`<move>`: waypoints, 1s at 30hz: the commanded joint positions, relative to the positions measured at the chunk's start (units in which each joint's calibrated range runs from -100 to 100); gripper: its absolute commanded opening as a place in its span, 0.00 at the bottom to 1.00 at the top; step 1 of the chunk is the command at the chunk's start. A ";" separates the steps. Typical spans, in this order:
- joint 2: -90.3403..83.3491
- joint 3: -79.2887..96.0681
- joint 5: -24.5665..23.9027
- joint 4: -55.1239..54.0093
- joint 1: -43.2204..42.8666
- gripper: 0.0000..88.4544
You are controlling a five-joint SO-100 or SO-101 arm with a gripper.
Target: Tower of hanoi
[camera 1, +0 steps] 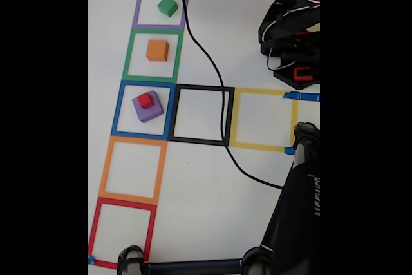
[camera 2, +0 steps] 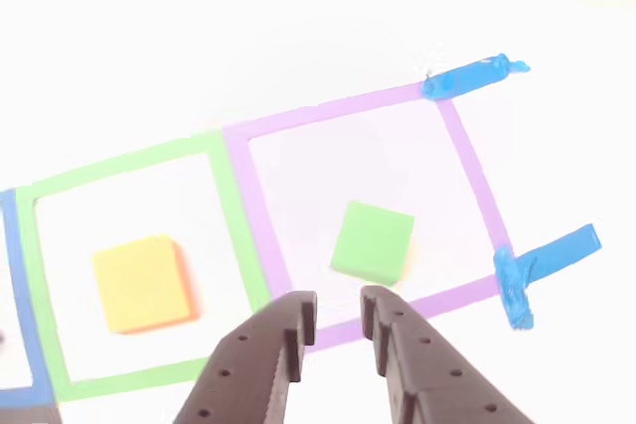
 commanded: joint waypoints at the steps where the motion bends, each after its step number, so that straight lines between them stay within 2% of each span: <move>1: -5.53 -13.39 0.00 16.61 -6.22 0.00; 7: -5.85 -29.94 0.00 32.40 -14.57 0.00; 11: -5.93 -36.57 0.00 37.58 -21.18 0.00; 30: -6.58 -40.21 0.00 39.69 -42.18 0.00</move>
